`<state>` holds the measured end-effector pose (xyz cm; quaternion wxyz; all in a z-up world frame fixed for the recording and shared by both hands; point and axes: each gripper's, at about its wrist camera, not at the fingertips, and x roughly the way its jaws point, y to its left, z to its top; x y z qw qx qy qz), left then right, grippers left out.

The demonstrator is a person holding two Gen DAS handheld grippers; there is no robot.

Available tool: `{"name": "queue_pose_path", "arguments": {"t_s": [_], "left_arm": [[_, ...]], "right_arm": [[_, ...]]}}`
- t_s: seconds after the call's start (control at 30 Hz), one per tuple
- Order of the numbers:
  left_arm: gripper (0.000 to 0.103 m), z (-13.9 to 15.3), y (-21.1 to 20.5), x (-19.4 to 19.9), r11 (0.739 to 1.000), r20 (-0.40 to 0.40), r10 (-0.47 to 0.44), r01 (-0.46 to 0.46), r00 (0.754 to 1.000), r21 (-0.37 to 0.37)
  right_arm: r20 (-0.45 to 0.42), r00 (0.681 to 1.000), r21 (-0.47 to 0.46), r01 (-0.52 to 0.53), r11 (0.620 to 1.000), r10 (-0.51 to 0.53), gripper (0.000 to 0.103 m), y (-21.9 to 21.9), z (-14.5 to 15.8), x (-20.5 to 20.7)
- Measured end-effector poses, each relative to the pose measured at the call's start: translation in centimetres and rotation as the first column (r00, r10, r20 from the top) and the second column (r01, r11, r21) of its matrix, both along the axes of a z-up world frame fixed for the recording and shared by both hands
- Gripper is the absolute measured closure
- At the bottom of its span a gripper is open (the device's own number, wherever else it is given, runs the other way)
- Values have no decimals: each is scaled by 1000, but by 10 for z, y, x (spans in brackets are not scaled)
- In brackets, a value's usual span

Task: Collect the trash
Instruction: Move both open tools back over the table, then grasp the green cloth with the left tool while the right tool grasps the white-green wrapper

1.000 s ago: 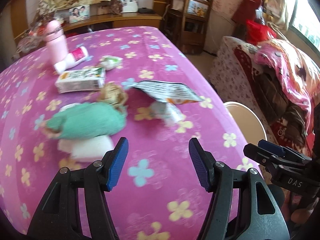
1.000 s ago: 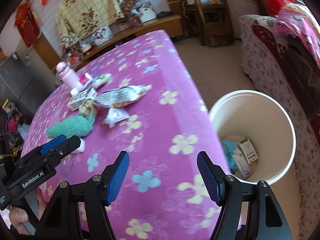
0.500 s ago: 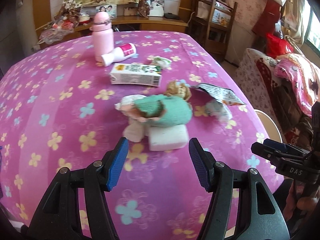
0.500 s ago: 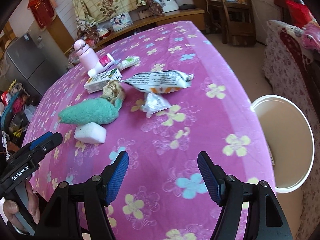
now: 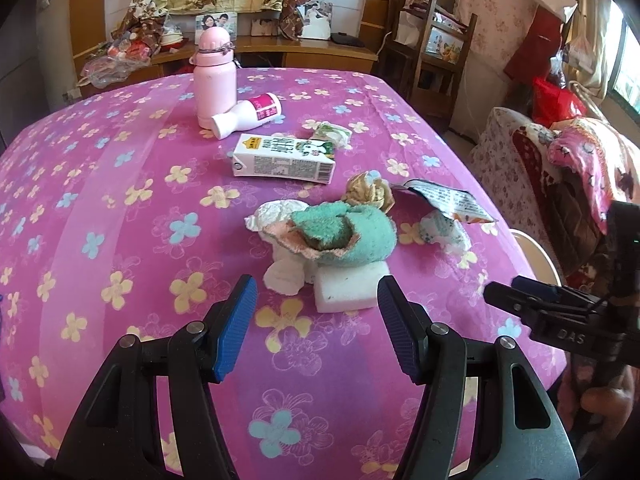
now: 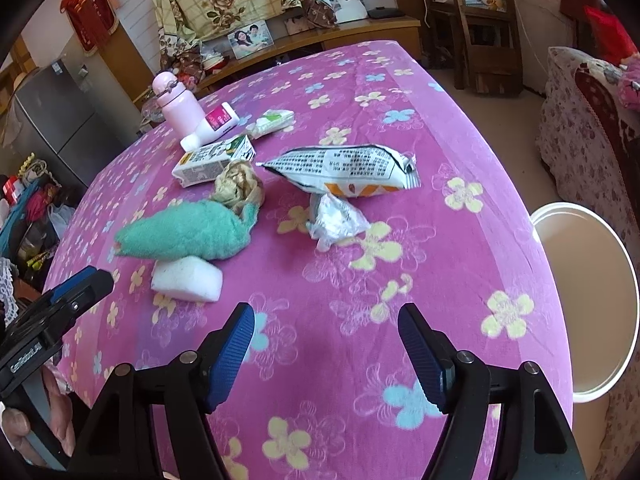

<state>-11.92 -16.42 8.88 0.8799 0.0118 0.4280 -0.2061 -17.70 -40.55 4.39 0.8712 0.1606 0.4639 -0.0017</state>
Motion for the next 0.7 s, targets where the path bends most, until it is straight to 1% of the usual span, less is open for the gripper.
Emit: {"name": "queue_pose_path", "arguments": {"t_s": [0.13,0.2,0.27,0.3,0.4,0.6,0.67,0.7], "left_arm": [[41,4,1,11,999,-8,-20,20,1000,-49],[40,5,0,16,998,-14,-32,31,999,-59],[31,5,-3,21,997,-14,-53,52,999,-57],[30,5,-6,23,996,-6,-66,65,998,-53],[29,6,-16,27,994,22,-103,104,994,-19],[28,-10,-42,40,982,7,-165,164,986,91],[28,-14,-49,42,977,17,-175,172,984,125],[28,-15,-54,42,973,29,-179,172,984,155]], "right_arm": [[-11,1000,-4,7,1000,-7,30,-3,-7,13],[-19,1000,-2,8,1000,-8,30,-5,-11,21],[-18,1000,-7,19,1000,-19,30,-8,-13,27],[-15,1000,-8,24,1000,-24,30,-9,-14,31],[-12,999,-9,30,1000,-30,29,-12,-16,40],[-12,1000,-19,19,1000,-19,29,-12,-22,59],[-17,1000,-17,18,1000,-18,29,-13,-25,65],[-17,1000,-15,16,1000,-17,29,-13,-26,68]]}}
